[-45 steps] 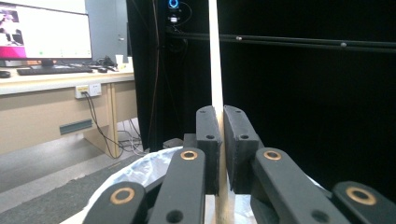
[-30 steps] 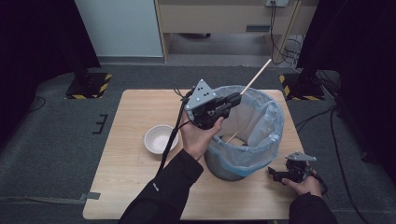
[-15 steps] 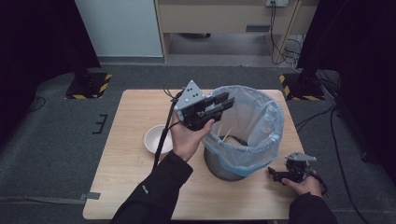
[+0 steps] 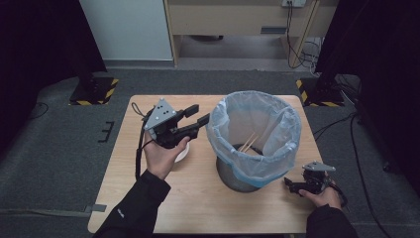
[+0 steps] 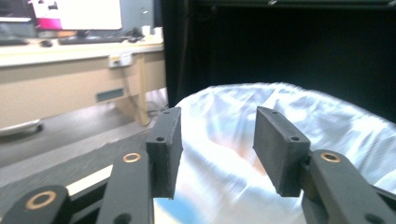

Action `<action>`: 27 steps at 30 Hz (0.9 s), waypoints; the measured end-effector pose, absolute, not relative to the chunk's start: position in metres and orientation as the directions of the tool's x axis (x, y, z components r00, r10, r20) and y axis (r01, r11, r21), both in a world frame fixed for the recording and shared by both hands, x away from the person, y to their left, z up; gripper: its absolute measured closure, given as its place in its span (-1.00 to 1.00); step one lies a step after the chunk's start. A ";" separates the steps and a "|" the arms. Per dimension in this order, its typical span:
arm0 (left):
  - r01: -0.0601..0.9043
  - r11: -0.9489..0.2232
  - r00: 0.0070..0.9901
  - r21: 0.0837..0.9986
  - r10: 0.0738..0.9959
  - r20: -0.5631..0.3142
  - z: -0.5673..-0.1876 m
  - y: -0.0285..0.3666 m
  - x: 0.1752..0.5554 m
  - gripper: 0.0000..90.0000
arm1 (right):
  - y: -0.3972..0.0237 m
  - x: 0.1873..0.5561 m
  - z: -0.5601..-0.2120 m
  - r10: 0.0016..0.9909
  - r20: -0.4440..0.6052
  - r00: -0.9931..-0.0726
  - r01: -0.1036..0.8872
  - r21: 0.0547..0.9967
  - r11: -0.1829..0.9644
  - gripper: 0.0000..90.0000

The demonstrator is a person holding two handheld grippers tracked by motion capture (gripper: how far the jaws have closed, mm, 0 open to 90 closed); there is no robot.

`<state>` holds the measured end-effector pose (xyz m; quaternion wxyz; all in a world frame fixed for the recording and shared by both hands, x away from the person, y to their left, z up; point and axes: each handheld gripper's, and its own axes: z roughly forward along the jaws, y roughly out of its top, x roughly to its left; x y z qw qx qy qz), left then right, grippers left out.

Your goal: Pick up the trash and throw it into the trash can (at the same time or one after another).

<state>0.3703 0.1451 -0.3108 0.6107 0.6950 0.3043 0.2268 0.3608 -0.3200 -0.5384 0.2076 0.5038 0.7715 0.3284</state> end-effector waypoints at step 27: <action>0.434 -0.166 0.453 0.885 0.890 -0.055 -0.428 0.236 0.406 -0.37 | -0.320 0.361 -0.538 0.914 0.010 -0.406 0.641 0.716 0.277 -0.88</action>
